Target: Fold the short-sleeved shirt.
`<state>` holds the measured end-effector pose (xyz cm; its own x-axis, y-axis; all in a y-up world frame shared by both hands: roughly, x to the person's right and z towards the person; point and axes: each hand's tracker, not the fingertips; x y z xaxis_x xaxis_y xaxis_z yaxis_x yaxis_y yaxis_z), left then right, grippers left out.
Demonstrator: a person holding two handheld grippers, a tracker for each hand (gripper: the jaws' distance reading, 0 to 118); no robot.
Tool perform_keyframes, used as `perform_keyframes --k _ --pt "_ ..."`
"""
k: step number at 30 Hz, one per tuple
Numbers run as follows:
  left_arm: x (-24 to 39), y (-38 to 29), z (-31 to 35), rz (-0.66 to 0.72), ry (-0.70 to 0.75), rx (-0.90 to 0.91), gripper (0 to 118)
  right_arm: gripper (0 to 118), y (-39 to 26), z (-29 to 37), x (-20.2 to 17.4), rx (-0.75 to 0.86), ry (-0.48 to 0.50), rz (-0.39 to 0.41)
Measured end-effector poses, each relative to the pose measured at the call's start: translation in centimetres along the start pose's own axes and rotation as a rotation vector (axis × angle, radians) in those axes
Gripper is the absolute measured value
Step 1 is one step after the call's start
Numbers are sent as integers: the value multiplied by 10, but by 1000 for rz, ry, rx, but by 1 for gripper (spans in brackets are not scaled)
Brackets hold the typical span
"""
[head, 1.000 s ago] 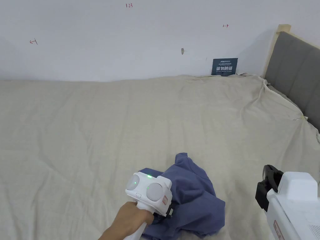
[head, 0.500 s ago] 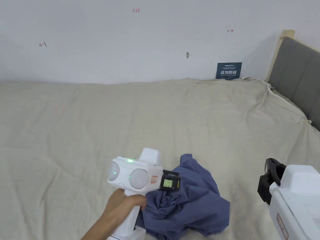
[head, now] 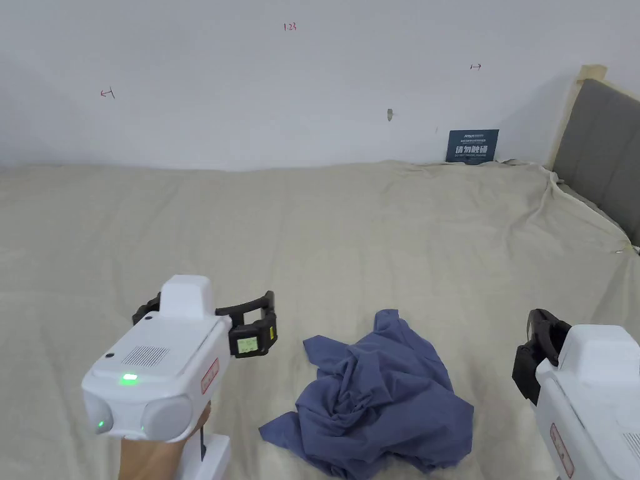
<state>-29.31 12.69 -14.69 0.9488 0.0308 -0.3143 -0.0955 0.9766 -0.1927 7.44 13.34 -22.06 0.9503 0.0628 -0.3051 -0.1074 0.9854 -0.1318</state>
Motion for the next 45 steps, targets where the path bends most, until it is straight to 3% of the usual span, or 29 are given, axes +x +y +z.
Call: perform_keyframes --k 3,7,9,11,13,25,32,39,41,45 --pt "-11 -14 13 -18 50 63 98 1 -2 1 -4 9 8 7" --pt "-20 -29 24 -41 84 91 35 1 5 9 -13 18 14 7" --pt "-22 -34 26 -45 86 99 29 1 4 10 -14 24 13 8" --pt "-24 -39 24 -49 95 98 8 1 4 11 -15 27 14 7" --pt "-24 -43 24 -53 98 93 0 1 2 9 -14 27 13 6" --pt "-18 -42 17 -39 66 35 0 1 -5 3 -11 22 18 1" --pt "-9 -41 -23 17 -15 -300 0 1 -10 -5 -7 10 19 -2" --pt "0 -80 -83 44 -129 -643 0 1 -17 -14 -2 -17 14 -18" --pt "4 -93 -94 19 -135 -687 9 1 -19 -16 -1 -24 12 -21" --pt "16 -106 -104 14 -156 -792 78 1 -24 -20 1 -40 7 -25"
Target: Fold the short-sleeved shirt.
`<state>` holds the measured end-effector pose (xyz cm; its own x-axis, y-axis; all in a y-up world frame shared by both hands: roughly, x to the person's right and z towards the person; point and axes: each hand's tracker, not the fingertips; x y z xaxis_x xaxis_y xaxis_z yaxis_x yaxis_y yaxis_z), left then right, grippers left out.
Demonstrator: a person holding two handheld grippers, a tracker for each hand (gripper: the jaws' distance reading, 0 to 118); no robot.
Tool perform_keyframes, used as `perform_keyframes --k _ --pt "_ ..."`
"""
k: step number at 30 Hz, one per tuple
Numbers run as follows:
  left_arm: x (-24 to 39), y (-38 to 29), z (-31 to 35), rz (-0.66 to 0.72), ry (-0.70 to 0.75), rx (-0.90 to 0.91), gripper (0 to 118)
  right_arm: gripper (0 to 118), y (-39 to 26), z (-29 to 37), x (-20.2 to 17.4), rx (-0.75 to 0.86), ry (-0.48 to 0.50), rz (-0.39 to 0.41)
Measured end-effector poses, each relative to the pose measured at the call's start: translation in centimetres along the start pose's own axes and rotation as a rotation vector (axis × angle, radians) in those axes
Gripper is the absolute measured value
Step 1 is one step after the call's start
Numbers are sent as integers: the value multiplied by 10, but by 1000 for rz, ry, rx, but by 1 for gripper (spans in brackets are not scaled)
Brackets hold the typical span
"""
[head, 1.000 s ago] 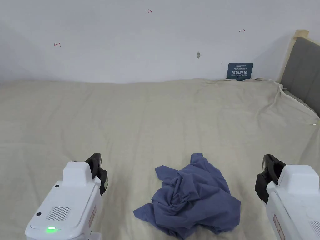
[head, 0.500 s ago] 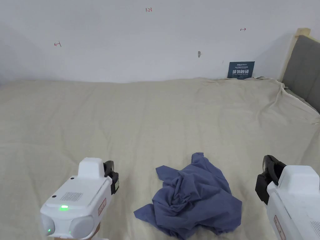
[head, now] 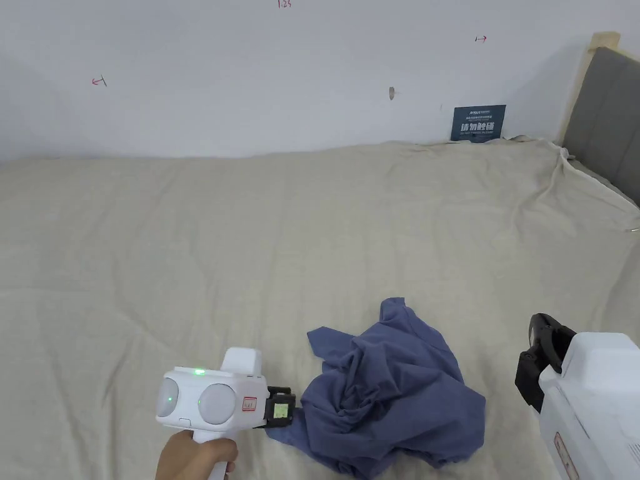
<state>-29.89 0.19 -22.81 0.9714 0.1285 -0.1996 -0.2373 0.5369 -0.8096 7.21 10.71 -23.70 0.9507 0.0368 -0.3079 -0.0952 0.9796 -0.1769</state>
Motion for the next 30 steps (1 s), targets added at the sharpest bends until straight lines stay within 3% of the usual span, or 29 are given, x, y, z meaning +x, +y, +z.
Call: perform_keyframes --k 2,11,14,19,25,30 --pt "5 -3 -3 6 5 -17 84 1 -2 -2 1 -7 -2 -3" --pt "6 -19 -32 -27 57 -92 82 1 -7 -3 4 -28 -6 0" --pt "15 -19 -33 -46 41 -95 60 1 -8 -4 6 -33 -7 3" --pt "35 -21 -41 -114 26 -127 5 1 -8 -4 7 -40 -8 9" --pt "40 -23 -18 -96 -11 -54 0 1 -5 -12 8 -61 0 17" --pt "15 -15 -1 -28 -44 50 0 1 5 -47 8 -182 52 -9"
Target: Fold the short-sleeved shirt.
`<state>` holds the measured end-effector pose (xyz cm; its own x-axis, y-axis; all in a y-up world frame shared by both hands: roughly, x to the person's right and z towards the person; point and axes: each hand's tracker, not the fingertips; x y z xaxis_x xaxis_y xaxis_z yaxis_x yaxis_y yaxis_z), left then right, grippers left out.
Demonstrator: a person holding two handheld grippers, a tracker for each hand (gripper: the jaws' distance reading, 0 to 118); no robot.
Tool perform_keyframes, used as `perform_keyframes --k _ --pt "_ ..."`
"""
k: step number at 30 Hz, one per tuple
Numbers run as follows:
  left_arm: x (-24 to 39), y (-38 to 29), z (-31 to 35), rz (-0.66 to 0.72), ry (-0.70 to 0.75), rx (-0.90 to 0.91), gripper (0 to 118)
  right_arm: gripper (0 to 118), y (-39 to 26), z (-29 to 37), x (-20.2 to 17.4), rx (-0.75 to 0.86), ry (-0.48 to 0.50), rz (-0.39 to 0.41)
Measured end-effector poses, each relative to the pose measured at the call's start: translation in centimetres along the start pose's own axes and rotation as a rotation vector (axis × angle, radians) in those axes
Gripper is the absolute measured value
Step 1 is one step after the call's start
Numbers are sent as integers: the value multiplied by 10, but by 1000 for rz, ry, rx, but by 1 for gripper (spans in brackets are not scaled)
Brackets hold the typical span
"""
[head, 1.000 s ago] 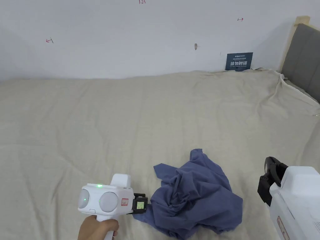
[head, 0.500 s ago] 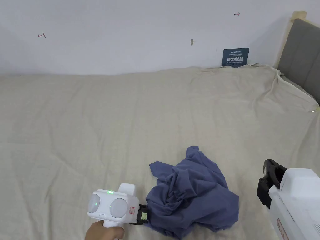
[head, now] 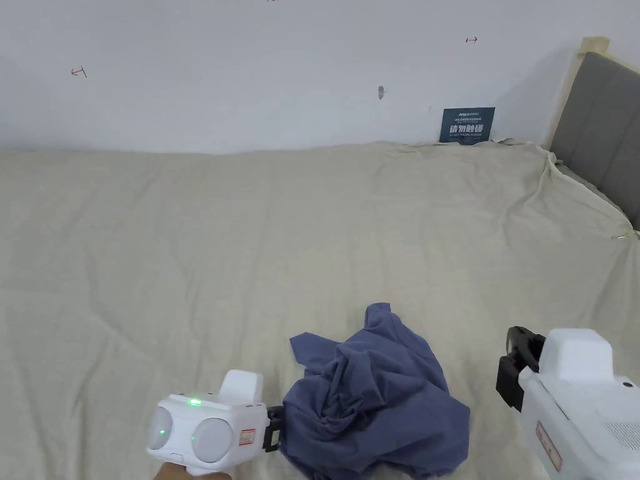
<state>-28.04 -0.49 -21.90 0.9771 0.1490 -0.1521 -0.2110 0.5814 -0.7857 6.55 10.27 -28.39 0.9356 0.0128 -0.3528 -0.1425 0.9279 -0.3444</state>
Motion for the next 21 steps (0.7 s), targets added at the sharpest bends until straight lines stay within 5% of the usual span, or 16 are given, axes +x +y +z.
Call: perform_keyframes --k 6,8,9,10,12,19,21 --pt "-19 9 26 54 -2 70 0 7 18 -83 3 -173 132 -89" --pt "-29 9 24 63 1 77 0 35 19 -114 0 -236 126 -56" --pt "-33 9 23 65 4 78 0 65 18 -130 -1 -283 140 -59" --pt "-36 9 23 65 5 77 0 83 15 -145 -3 -324 150 -56" --pt "-35 7 27 67 3 74 0 102 7 -170 -3 -354 160 -80" --pt "-36 4 27 68 -3 60 0 99 -17 -245 -10 -504 79 32" --pt "-36 3 26 68 -4 59 0 89 -22 -261 -13 -544 72 54"
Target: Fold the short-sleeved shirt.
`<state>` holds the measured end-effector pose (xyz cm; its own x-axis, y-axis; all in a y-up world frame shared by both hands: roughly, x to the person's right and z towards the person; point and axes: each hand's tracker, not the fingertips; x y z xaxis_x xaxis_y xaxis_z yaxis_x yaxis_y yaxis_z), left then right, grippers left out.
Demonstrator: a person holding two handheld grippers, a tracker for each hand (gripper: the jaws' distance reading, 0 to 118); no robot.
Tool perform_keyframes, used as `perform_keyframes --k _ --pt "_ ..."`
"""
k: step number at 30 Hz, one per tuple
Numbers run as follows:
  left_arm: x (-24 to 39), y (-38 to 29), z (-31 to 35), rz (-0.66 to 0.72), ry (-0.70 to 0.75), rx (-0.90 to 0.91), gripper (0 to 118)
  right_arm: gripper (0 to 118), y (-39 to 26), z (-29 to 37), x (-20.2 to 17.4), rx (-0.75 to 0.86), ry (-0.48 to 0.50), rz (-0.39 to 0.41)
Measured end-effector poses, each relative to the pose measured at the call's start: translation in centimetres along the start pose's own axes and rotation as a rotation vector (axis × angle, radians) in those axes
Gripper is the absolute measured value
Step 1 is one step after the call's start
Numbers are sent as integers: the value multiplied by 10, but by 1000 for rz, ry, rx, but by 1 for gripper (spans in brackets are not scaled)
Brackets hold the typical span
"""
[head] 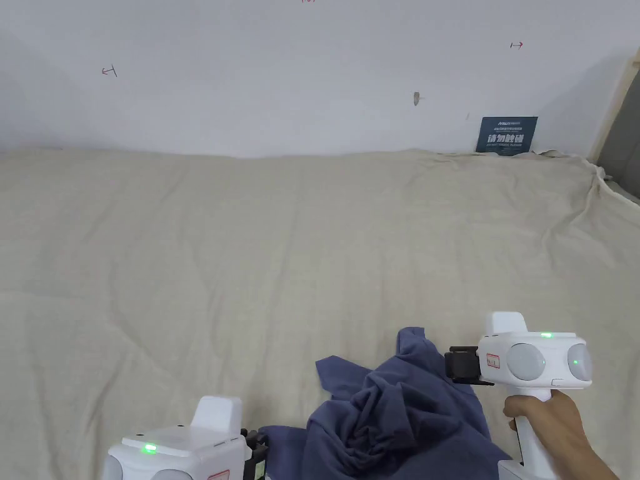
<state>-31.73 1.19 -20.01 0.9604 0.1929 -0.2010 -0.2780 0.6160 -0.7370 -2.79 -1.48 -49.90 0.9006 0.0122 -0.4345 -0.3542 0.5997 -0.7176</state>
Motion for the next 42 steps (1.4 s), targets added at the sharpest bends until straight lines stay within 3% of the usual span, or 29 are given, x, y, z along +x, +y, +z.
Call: perform_keyframes --k 1,3,7,8,9,10,14,16,21,28,35,42 --pt "0 0 -1 -1 0 0 0 81 0 -6 -1 -15 6 8" --pt "-3 -3 -7 0 1 -2 0 78 -1 -20 -5 -60 11 6" --pt "-4 -2 -4 10 1 1 0 52 -10 -39 -12 -123 29 19" --pt "-4 -2 -3 10 -1 1 0 37 -13 -39 -12 -114 49 13" --pt "-4 -2 -2 9 -1 2 0 14 -16 -27 -19 -94 62 6" --pt "-4 -2 -2 9 -2 4 0 3 -16 -23 -22 -81 67 -4" --pt "-4 -4 2 17 -13 13 0 2 -14 5 -26 -35 58 78" --pt "0 -4 8 22 -21 21 0 2 -10 28 -23 11 61 83" --pt "-2 0 20 55 -61 57 0 2 5 105 -3 146 119 19" --pt "-13 34 57 97 -64 165 0 2 39 199 17 298 124 -8" --pt "-51 108 111 53 76 307 0 2 84 252 33 397 68 6" --pt "-93 191 163 85 192 386 0 2 133 268 61 461 7 -69"
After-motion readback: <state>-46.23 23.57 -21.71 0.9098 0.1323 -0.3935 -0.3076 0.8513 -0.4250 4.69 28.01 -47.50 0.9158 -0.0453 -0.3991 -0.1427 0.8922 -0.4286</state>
